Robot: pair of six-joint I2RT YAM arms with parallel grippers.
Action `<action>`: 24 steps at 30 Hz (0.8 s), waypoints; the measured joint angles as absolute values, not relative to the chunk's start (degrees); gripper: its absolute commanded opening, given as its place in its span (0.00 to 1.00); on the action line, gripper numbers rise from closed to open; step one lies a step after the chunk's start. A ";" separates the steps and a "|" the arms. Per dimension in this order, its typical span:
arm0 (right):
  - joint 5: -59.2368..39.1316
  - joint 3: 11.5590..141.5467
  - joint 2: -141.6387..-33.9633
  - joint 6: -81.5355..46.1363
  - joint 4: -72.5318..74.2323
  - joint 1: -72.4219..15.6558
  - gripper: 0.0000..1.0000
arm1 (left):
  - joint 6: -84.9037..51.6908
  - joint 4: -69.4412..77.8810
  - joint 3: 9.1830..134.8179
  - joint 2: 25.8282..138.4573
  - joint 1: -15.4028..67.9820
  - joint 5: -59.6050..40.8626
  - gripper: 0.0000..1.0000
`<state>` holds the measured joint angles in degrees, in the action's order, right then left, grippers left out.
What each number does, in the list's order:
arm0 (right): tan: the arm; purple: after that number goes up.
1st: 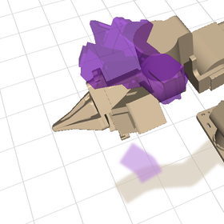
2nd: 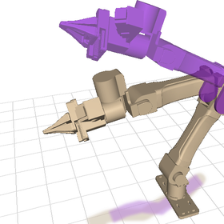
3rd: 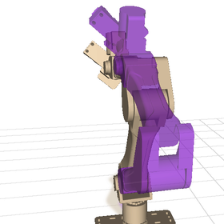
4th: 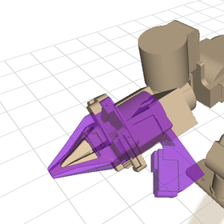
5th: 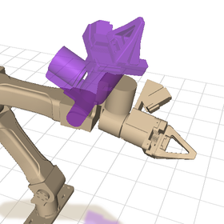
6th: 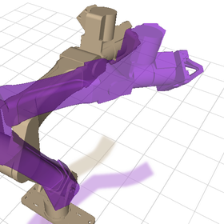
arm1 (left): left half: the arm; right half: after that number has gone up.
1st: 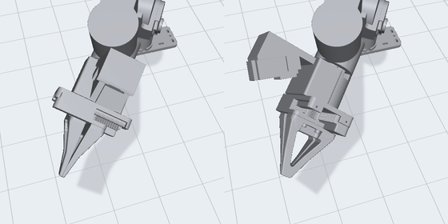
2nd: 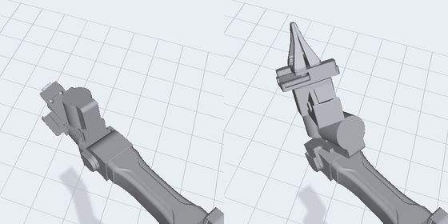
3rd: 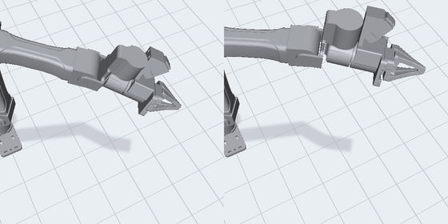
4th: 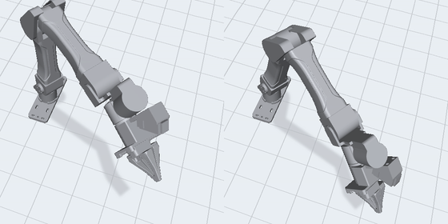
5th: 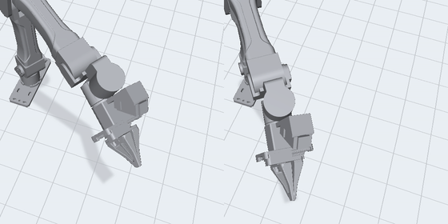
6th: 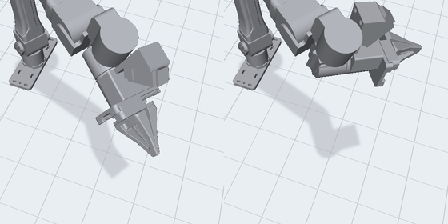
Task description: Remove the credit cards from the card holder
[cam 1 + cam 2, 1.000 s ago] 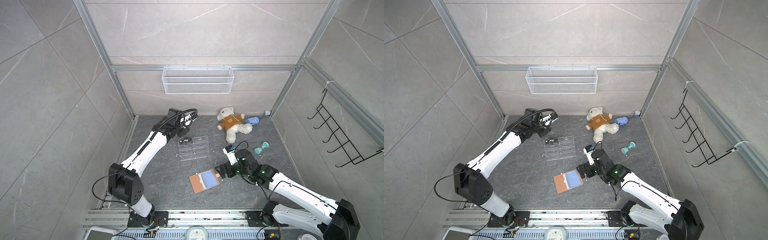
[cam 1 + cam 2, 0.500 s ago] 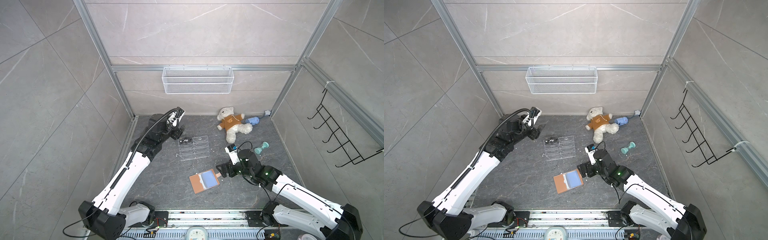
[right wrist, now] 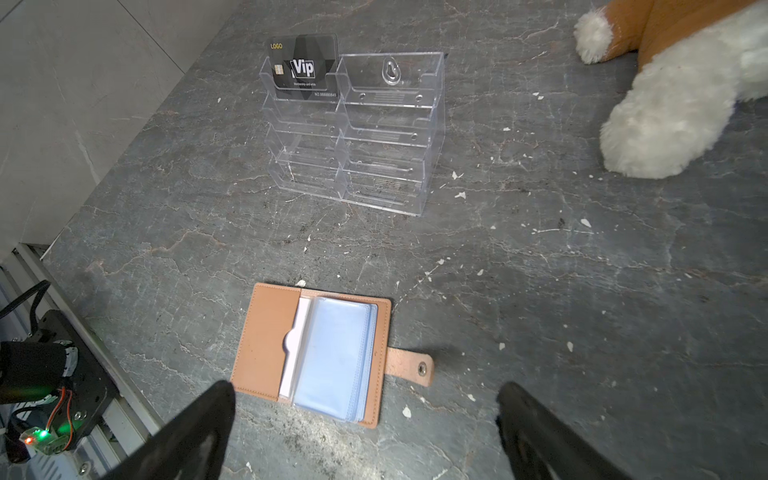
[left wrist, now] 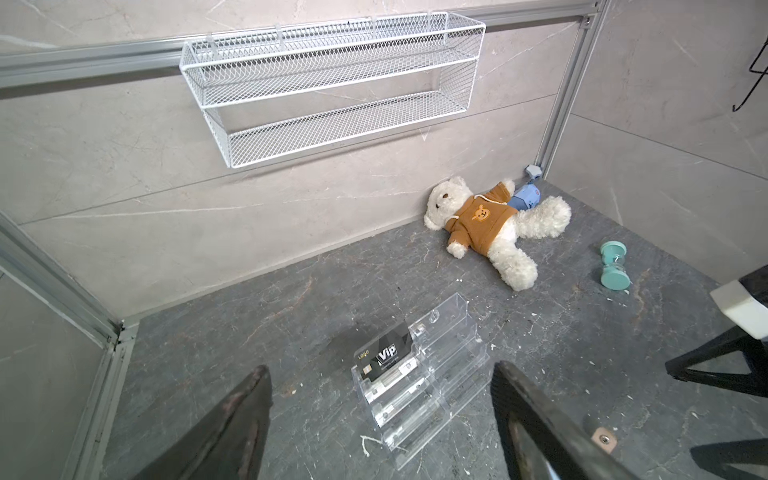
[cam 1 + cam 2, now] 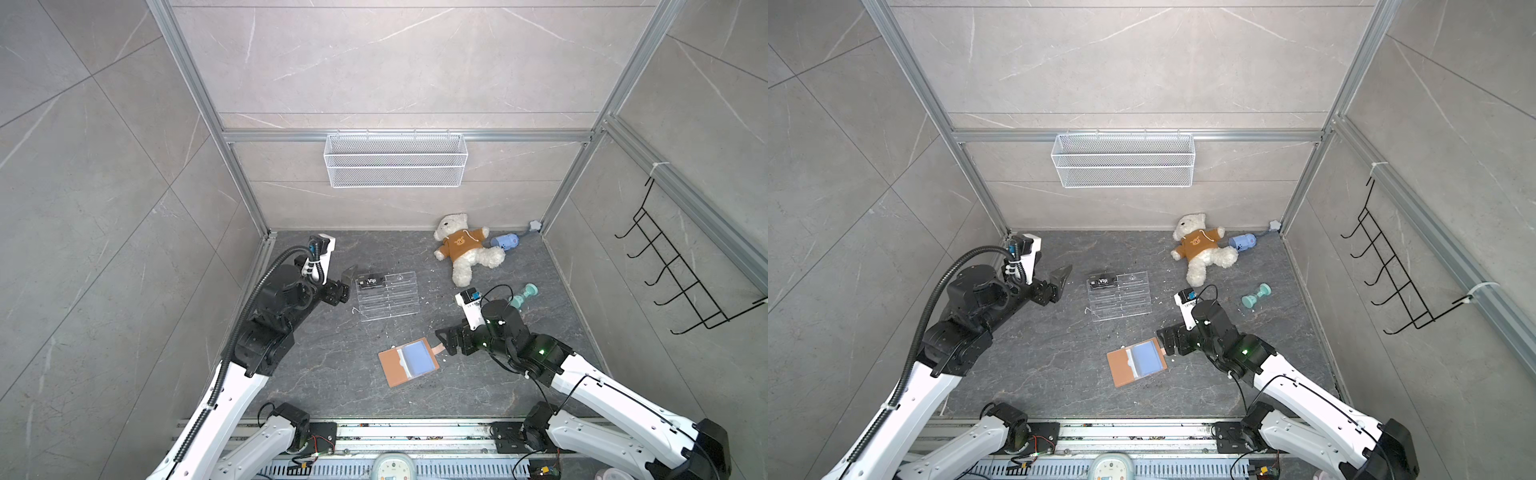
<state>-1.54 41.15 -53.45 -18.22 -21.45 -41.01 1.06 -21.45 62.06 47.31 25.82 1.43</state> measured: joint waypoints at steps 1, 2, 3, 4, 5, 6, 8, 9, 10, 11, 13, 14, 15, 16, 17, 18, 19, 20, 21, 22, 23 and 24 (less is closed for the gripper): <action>-1.45 41.15 -53.19 -18.22 -21.63 -41.01 1.00 | 0.30 -21.80 61.19 45.93 25.82 1.45 0.87; -1.43 41.12 -53.01 -18.26 -21.71 -40.99 1.00 | -0.34 -22.04 60.45 44.80 25.82 1.48 0.91; -1.26 41.10 -52.80 -18.31 -21.80 -41.01 1.00 | -0.95 -22.41 59.66 43.62 25.82 1.61 0.97; -1.21 41.08 -52.60 -18.39 -21.98 -40.99 1.00 | -1.54 -22.79 58.81 42.37 25.82 1.83 0.98; -1.19 41.08 -52.45 -18.39 -22.09 -41.01 1.00 | -2.13 -23.16 58.02 41.19 25.82 2.07 0.99; -1.13 41.01 -52.29 -18.39 -22.13 -40.99 1.00 | -2.70 -23.46 57.04 39.94 25.82 2.50 0.99; -1.04 40.91 -52.07 -18.39 -22.20 -40.99 1.00 | -3.38 -24.40 55.13 37.71 25.82 3.18 1.00; -1.04 40.84 -52.01 -18.39 -22.22 -40.99 1.00 | -3.70 -24.93 54.19 36.69 25.82 3.55 1.00; -1.02 40.80 -51.99 -18.39 -22.31 -40.99 1.00 | -3.97 -25.45 53.39 35.57 25.82 4.05 1.00; -1.02 40.80 -52.01 -18.39 -22.33 -40.99 1.00 | -4.14 -25.61 52.73 34.76 25.82 4.40 1.00; -0.84 40.80 -52.01 -18.41 -22.33 -41.01 1.00 | -4.45 -25.76 51.27 33.21 25.82 5.06 1.00; -0.80 40.80 -52.01 -18.41 -22.33 -41.01 1.00 | -4.56 -25.76 50.65 32.69 25.82 5.54 1.00; -0.64 40.80 -52.01 -18.39 -22.37 -41.01 1.00 | -4.60 -25.71 49.84 32.14 25.82 5.89 1.00; -0.40 40.80 -52.01 -18.39 -22.46 -40.99 1.00 | -4.69 -25.74 49.04 31.73 25.82 6.13 1.00; -0.16 40.80 -52.01 -18.39 -22.48 -41.01 1.00 | -4.80 -25.74 48.27 31.42 25.82 6.33 1.00; 0.12 40.80 -52.01 -18.39 -22.48 -41.01 1.00 | -4.89 -25.76 47.51 31.24 25.82 6.59 1.00; 0.47 40.80 -52.01 -18.39 -22.50 -40.99 1.00 | -5.02 -25.76 46.68 31.16 25.82 7.05 1.00; 0.71 40.80 -52.01 -18.39 -22.48 -40.99 1.00 | -5.06 -25.76 46.06 31.16 25.82 7.42 1.00; 0.89 40.80 -52.05 -18.37 -22.50 -40.99 1.00 | -5.23 -25.69 45.47 31.16 25.82 7.64 1.00; 1.13 40.80 -52.14 -18.37 -22.48 -40.99 1.00 | -5.39 -25.67 44.60 31.09 25.82 7.97 1.00; 1.37 40.80 -52.21 -18.37 -22.48 -40.99 1.00 | -5.45 -25.54 43.94 30.98 25.82 8.16 1.00; 1.65 40.80 -52.42 -18.37 -22.48 -40.99 1.00 | -5.52 -25.32 43.05 30.87 25.82 8.54 1.00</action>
<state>1.65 40.80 -52.42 -18.37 -22.48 -40.99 -5.52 -25.32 43.05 30.87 25.82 8.54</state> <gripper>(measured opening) 0.998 0.999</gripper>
